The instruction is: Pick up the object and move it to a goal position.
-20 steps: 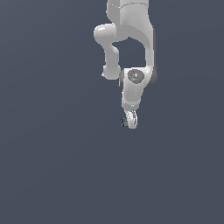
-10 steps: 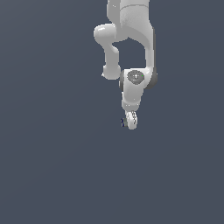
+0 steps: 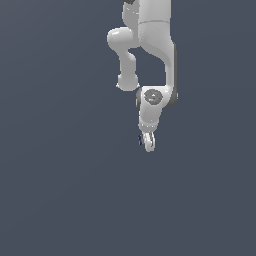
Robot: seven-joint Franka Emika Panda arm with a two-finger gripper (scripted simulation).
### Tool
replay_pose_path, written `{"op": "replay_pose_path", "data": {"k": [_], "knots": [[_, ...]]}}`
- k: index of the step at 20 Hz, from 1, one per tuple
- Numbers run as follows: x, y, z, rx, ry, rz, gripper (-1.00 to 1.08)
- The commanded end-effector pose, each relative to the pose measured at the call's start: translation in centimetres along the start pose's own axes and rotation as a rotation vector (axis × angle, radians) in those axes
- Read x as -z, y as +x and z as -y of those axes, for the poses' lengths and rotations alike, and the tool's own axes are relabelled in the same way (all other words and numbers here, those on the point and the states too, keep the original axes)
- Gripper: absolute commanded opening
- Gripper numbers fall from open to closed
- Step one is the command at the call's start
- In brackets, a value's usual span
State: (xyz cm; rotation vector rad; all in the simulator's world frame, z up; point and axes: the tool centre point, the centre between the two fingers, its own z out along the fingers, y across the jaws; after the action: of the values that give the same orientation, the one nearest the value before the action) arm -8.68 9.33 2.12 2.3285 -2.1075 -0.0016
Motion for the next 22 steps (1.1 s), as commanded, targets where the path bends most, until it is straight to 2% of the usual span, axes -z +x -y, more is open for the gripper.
{"op": "replay_pose_path", "data": {"k": [1, 4, 5, 17, 22], "knots": [[-0.6, 0.0, 0.0, 0.0, 0.001, 0.0, 1.0], [-0.9, 0.0, 0.1, 0.0, 0.001, 0.0, 1.0], [-0.9, 0.0, 0.1, 0.0, 0.001, 0.0, -1.0], [-0.7, 0.0, 0.1, -0.001, 0.003, 0.001, -1.0], [0.5, 0.4, 0.6, -0.001, 0.003, 0.001, -1.0]]}}
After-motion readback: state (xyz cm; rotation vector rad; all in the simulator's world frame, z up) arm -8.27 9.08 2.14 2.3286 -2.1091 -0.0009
